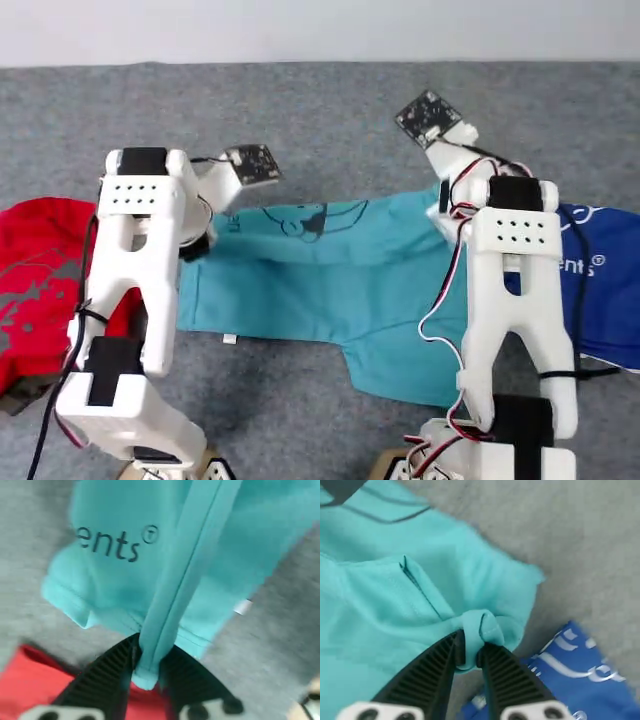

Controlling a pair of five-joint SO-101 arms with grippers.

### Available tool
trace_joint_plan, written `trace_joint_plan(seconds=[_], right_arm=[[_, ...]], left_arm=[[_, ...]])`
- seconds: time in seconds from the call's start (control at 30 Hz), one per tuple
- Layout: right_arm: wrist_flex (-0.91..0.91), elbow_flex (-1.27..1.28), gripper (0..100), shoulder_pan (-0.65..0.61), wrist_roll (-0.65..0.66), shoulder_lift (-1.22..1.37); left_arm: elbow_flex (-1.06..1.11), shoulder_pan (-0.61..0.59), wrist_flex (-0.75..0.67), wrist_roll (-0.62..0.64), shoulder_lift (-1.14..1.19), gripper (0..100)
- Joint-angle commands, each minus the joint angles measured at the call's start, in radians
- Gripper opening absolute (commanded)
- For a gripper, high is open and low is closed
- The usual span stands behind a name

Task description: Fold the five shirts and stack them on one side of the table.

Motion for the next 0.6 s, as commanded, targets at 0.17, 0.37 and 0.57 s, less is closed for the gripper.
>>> trace_joint_plan(seconds=[0.17,0.37,0.57], right_arm=[[0.219,-0.051,1.0,-0.036,0.009,-0.054],[0.234,0.029,1.1,-0.028,0.011,-0.058],[0.282,0.04,5.2,-0.031,0.011,-0.061]], left_arm=[[0.053,0.005,0.057,-0.054,-0.005,1],[0.14,-0.002,0.005,-0.06,-0.005,1],[0.125,-0.003,0.012,-0.058,-0.015,1]])
